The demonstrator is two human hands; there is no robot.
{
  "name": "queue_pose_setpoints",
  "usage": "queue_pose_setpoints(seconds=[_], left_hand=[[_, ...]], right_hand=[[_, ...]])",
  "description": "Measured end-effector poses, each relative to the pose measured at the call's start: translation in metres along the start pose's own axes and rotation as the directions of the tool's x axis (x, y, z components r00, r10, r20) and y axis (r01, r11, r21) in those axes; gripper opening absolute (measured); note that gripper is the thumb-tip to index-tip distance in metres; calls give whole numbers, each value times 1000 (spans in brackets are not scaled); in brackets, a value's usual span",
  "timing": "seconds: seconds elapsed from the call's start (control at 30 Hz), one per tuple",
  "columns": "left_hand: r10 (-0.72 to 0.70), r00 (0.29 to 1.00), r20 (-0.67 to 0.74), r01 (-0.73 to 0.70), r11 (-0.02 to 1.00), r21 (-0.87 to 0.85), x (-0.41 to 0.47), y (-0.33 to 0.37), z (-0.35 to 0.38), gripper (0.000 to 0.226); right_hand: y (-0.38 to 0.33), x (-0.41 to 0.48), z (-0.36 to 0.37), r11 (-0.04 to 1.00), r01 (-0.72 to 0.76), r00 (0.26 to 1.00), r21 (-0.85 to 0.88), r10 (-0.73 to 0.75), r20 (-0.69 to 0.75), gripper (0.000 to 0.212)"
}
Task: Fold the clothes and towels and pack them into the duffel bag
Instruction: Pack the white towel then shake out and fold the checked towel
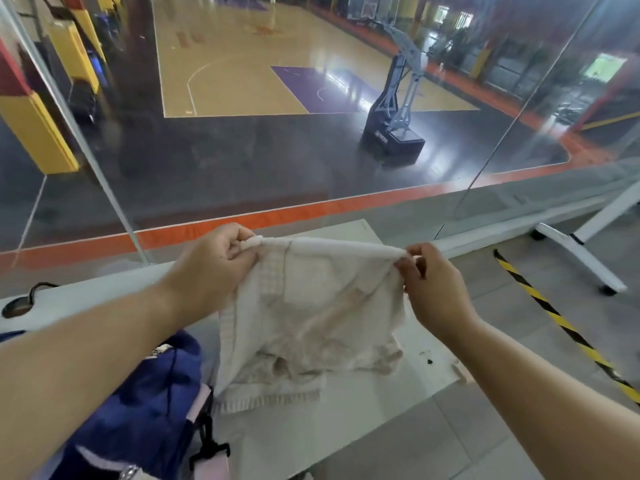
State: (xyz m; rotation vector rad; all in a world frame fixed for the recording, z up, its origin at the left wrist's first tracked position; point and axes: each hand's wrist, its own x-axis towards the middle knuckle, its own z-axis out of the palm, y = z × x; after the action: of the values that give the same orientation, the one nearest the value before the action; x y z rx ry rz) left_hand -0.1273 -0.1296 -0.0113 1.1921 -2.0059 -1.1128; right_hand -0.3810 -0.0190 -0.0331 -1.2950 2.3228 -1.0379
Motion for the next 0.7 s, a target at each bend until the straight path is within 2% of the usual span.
queue_pose_setpoints(seconds=[0.1,0.2,0.3,0.4,0.47,0.53,0.6,0.7], left_hand=[[0,999,-39,1,999,35,-8,19,4,10],[-8,996,-93,17,995,94,-9,19,6,15],[-44,978,-204,81,981,178,-4,4,2,18],[-66,958,-279,135,962,239,1,-12,-1,35],[-56,974,-217,129,932,338,0,-20,4,42],[-18,993,-119,70,891,449,-5,-26,18,34],[23,1000,17,-28,881,472,-11,-33,37,22],[-53,960,274,-83,883,461,-25,-41,75,11]], right_hand=[[3,-7,-22,1000,-11,999,5,11,-36,7],[6,-11,-27,998,-55,998,5,55,-8,8],[11,-19,-18,985,-171,975,21,166,144,35],[23,-30,-4,970,-230,924,-83,244,295,48],[30,-38,2,950,-239,876,-202,301,377,47],[36,-45,7,907,-236,824,-349,377,423,47],[44,-49,13,874,-239,818,-424,416,397,49],[56,-48,26,866,-252,824,-432,426,374,50]])
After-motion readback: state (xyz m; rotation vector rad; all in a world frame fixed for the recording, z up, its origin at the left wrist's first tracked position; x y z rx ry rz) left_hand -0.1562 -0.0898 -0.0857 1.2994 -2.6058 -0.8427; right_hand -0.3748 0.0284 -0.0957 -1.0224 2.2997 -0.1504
